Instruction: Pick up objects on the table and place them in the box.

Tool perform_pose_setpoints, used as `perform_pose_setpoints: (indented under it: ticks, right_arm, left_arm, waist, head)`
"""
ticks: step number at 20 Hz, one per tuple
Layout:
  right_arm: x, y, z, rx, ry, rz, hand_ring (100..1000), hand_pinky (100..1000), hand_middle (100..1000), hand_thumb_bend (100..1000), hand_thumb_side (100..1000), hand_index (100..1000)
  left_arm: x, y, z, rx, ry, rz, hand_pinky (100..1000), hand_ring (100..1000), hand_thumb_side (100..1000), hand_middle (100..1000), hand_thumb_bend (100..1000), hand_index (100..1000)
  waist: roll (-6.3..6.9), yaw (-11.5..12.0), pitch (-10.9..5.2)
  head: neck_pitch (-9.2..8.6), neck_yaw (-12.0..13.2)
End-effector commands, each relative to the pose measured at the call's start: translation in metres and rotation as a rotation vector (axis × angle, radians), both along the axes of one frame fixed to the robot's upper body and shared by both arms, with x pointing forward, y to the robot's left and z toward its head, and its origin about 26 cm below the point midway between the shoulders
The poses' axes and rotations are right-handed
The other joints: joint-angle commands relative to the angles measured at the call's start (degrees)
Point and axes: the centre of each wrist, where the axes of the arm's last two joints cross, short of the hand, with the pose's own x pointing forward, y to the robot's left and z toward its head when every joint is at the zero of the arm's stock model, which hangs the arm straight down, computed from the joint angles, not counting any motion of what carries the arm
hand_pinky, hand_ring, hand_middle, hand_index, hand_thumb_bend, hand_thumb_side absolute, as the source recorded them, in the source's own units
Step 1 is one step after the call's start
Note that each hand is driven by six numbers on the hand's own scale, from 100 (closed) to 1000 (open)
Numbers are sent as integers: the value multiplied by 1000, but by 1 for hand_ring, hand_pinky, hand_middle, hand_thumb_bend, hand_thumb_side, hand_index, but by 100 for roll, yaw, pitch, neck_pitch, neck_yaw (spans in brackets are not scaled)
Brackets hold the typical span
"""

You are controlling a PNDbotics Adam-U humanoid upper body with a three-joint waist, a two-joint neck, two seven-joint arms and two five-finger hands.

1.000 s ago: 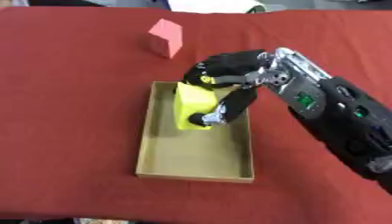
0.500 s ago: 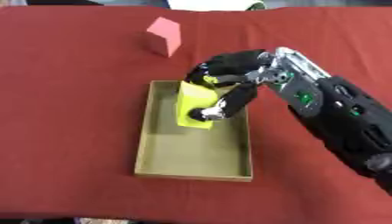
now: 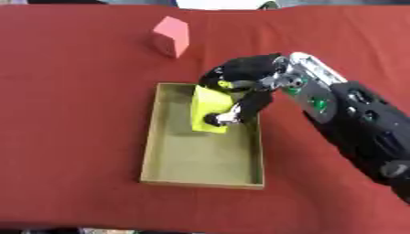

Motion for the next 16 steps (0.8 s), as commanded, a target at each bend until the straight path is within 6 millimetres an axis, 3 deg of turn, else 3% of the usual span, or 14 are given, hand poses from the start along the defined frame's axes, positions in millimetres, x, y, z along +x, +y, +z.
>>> perform_pose_setpoints:
  ticks: [1, 9, 16]
  right_arm:
    - [3, -5, 17, -70, -40, 75, 865, 809, 777, 324, 900, 922]
    - [1, -13, 32, -17, -63, 77, 859, 818, 766, 506, 980, 923]
    - [0, -12, 39, -29, -78, 85, 866, 830, 779, 571, 1000, 935]
  left_arm:
    - [-1, 0, 8, 15, -25, -8, 831, 701, 742, 616, 100, 740]
    - [-1, 0, 8, 16, -20, -7, 830, 700, 742, 616, 100, 740]
    - [-1, 0, 8, 18, -17, -7, 830, 701, 733, 617, 100, 740]
  waist:
    - [13, -2, -105]
    - [4, -22, -107]
    - [1, -29, -114]
  head:
    - [32, 1]
    - [24, 7]
    - [17, -2]
